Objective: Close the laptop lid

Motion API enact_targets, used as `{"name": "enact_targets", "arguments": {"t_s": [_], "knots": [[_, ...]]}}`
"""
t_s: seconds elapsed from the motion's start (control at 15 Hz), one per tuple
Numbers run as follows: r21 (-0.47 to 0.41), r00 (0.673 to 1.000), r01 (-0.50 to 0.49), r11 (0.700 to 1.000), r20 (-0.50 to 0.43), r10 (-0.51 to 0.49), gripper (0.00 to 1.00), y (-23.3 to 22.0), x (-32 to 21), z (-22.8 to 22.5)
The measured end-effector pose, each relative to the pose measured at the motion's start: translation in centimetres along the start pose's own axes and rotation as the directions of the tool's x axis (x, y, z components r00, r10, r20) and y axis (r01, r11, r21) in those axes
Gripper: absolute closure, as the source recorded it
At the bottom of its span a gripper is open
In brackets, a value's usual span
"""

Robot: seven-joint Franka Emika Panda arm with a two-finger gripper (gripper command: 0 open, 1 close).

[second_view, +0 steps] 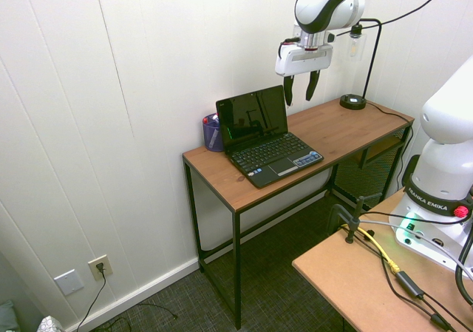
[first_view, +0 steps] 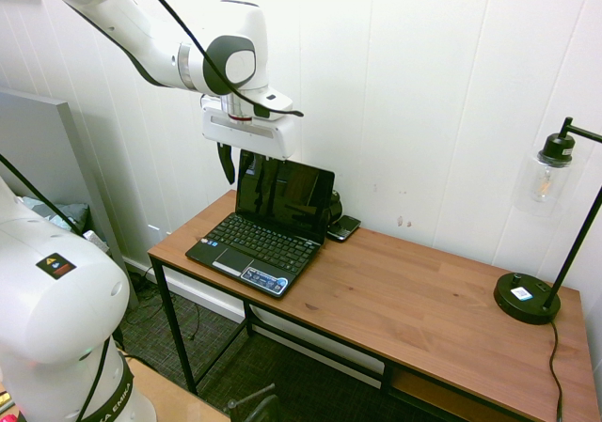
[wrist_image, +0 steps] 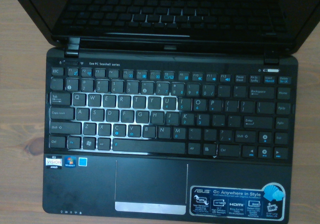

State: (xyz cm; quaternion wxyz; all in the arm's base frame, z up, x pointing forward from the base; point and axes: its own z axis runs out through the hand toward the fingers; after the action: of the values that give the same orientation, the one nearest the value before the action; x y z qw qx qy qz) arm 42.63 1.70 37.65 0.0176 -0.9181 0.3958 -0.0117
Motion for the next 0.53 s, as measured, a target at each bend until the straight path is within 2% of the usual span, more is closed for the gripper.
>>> {"name": "enact_targets", "arguments": {"t_s": [0.27,0.53], "knots": [[0.019,1.0,-0.003,1.0,-0.017,0.004,0.0,-0.5,0.6,-1.1],[0.061,0.998,-0.019,0.998,-0.064,0.023,0.0,-3.6,3.8,-4.6]]}}
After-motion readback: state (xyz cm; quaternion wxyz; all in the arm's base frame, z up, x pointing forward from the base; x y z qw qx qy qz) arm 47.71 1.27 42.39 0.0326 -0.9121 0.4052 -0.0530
